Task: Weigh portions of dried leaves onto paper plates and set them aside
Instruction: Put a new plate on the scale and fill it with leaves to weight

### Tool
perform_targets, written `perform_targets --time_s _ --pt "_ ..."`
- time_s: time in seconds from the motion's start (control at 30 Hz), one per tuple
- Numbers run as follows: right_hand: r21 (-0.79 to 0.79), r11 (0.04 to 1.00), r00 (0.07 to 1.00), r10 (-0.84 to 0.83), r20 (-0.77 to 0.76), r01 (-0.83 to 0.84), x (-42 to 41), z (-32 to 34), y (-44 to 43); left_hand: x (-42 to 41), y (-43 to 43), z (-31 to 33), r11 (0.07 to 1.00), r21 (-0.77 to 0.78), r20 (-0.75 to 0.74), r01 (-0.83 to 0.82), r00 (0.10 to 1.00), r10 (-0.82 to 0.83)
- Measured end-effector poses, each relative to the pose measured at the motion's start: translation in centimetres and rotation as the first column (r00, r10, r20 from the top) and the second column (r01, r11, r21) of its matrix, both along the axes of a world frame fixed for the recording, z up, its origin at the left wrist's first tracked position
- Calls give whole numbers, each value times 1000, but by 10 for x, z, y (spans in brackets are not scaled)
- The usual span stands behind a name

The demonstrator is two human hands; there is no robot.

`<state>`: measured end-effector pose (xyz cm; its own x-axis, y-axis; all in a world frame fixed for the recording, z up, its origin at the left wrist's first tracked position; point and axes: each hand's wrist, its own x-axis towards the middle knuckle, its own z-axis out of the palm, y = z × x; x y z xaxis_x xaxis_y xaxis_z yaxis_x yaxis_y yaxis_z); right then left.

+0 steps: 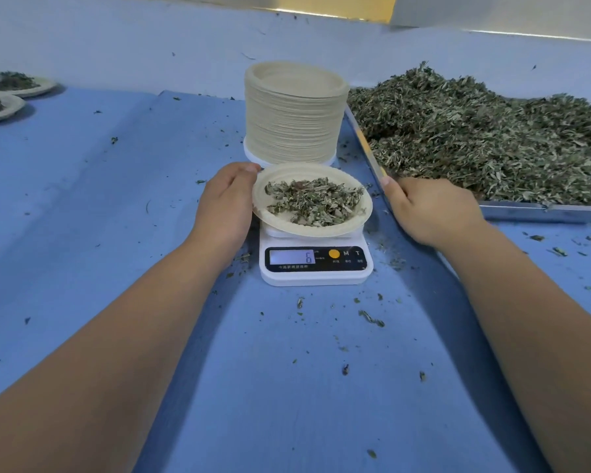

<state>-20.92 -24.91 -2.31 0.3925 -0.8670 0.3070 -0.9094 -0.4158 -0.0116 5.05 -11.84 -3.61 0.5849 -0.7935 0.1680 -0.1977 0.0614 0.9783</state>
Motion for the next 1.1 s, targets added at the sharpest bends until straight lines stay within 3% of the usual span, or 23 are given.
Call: perform_targets --time_s 0.5,0.7,0.8,0.93,1.1 --pt "-73 991 945 132 299 -115 3 -3 3 -3 2 1 1000 -5 11 10 1000 -10" --pt "-63 993 963 112 243 -100 5 -1 1 1 -1 -1 999 -24 -52 -25 998 24" --pt "104 994 986 27 167 -45 13 10 -14 3 -3 -2 996 -49 -167 -74 984 65" --pt "384 922 985 -21 171 -47 35 29 -46 4 -4 -2 997 -50 -182 -62 982 52" --pt "461 887 992 -50 116 -9 51 29 -80 6 -3 -2 997 -53 -219 -60 974 47"
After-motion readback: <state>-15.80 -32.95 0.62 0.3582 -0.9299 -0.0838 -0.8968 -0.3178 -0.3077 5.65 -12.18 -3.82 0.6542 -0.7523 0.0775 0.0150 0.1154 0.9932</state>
